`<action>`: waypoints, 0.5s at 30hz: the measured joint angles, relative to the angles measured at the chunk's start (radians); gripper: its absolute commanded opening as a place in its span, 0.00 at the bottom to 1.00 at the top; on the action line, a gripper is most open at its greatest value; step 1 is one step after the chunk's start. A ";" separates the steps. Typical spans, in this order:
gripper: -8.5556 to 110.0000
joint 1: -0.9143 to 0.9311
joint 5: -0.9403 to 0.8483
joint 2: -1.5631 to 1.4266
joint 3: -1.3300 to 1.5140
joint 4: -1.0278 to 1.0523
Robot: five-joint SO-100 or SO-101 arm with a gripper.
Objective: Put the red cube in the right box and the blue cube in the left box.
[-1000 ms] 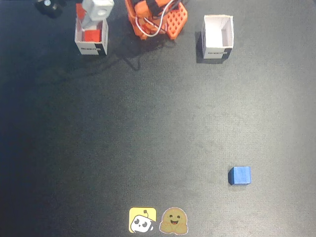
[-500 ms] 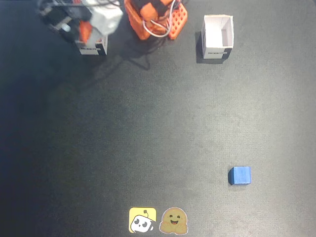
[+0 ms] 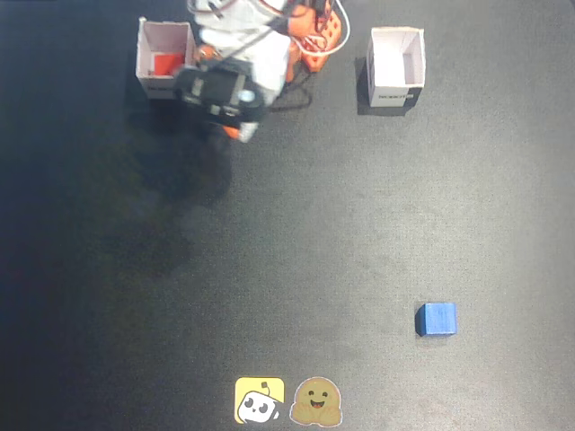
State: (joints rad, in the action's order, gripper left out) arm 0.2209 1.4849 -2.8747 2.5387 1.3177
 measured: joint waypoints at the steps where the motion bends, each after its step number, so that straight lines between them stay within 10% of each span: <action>1: 0.07 -0.031 -0.012 0.000 0.000 -0.003; 15: 0.07 -0.245 -0.178 -0.003 0.000 -0.028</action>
State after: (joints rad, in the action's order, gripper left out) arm -0.0245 1.3070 -2.8777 2.5387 1.2901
